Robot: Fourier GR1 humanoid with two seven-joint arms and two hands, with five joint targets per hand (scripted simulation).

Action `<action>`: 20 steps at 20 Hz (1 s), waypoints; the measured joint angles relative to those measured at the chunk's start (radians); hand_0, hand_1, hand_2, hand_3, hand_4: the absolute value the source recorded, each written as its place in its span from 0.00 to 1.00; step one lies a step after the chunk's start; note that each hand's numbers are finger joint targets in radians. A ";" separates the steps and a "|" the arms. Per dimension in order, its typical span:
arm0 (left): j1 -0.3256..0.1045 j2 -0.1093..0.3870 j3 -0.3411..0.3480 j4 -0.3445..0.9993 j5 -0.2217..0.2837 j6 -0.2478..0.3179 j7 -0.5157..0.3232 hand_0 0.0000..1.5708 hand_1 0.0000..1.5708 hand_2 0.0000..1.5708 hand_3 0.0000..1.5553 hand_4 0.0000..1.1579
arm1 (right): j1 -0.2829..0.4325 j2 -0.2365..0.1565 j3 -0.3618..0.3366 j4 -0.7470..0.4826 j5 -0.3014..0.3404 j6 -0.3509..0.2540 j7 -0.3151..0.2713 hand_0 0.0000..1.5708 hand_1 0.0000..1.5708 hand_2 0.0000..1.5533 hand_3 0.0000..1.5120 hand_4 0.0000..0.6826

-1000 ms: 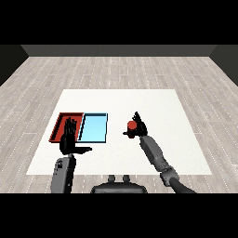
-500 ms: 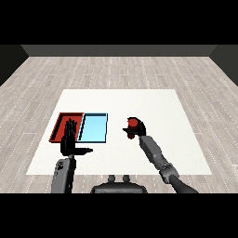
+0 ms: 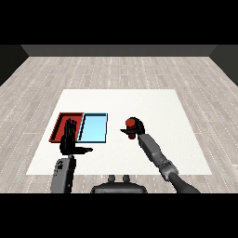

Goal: Pick the red can and put it in the red box

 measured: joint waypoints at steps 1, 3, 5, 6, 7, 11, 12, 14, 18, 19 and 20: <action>-0.004 0.002 0.005 0.003 0.002 0.000 0.001 0.00 0.00 0.00 0.00 0.00 | -0.005 0.003 0.014 -0.004 -0.006 -0.013 0.013 0.97 0.97 0.95 0.93 0.80; 0.008 0.003 0.004 -0.007 -0.001 0.000 -0.003 0.00 0.00 0.00 0.00 0.00 | -0.018 0.007 0.007 0.024 0.005 -0.013 -0.001 0.99 0.99 0.95 0.93 0.82; 0.007 0.000 0.005 0.012 -0.006 0.002 -0.018 0.00 0.00 0.00 0.00 0.00 | -0.019 0.008 0.014 0.027 -0.004 -0.020 -0.006 0.99 0.99 0.95 0.93 0.82; 0.019 -0.004 -0.001 0.002 -0.007 0.001 -0.019 0.00 0.00 0.00 0.00 0.00 | -0.018 0.009 0.014 0.032 -0.006 -0.020 -0.020 0.97 0.97 0.95 0.93 0.85; 0.026 -0.005 -0.004 -0.017 -0.005 0.002 -0.009 0.00 0.00 0.00 0.00 0.00 | -0.015 0.010 0.014 0.026 0.001 -0.026 -0.030 0.97 0.97 0.95 0.92 0.85; 0.012 -0.004 -0.007 -0.022 0.001 0.002 0.011 0.00 0.00 0.00 0.00 0.00 | 0.005 0.005 0.038 -0.073 -0.004 -0.069 -0.015 0.98 0.98 0.95 0.91 0.86; 0.014 -0.005 -0.008 -0.026 -0.001 0.004 0.014 0.00 0.00 0.00 0.00 0.00 | -0.001 0.007 0.034 -0.085 -0.002 -0.077 -0.015 0.98 0.98 0.95 0.91 0.86; 0.024 -0.008 -0.014 -0.021 -0.001 -0.003 0.002 0.00 0.00 0.00 0.00 0.00 | 0.033 -0.007 0.040 -0.170 0.008 -0.078 0.010 0.98 0.98 0.94 0.91 0.85; 0.022 -0.010 -0.032 -0.044 -0.014 0.012 0.030 0.00 0.00 0.00 0.00 0.00 | 0.099 -0.032 0.051 -0.345 0.028 -0.092 0.060 0.96 0.96 0.94 0.91 0.89; 0.028 -0.011 -0.039 -0.059 -0.023 0.018 0.038 0.00 0.00 0.00 0.00 0.00 | 0.120 -0.040 0.054 -0.392 0.033 -0.096 0.071 0.96 0.96 0.94 0.91 0.89; 0.030 -0.014 -0.045 -0.054 -0.032 0.022 0.031 0.00 0.00 0.00 0.00 0.00 | 0.128 -0.051 0.051 -0.426 0.038 -0.093 0.088 0.98 0.98 0.95 0.92 0.90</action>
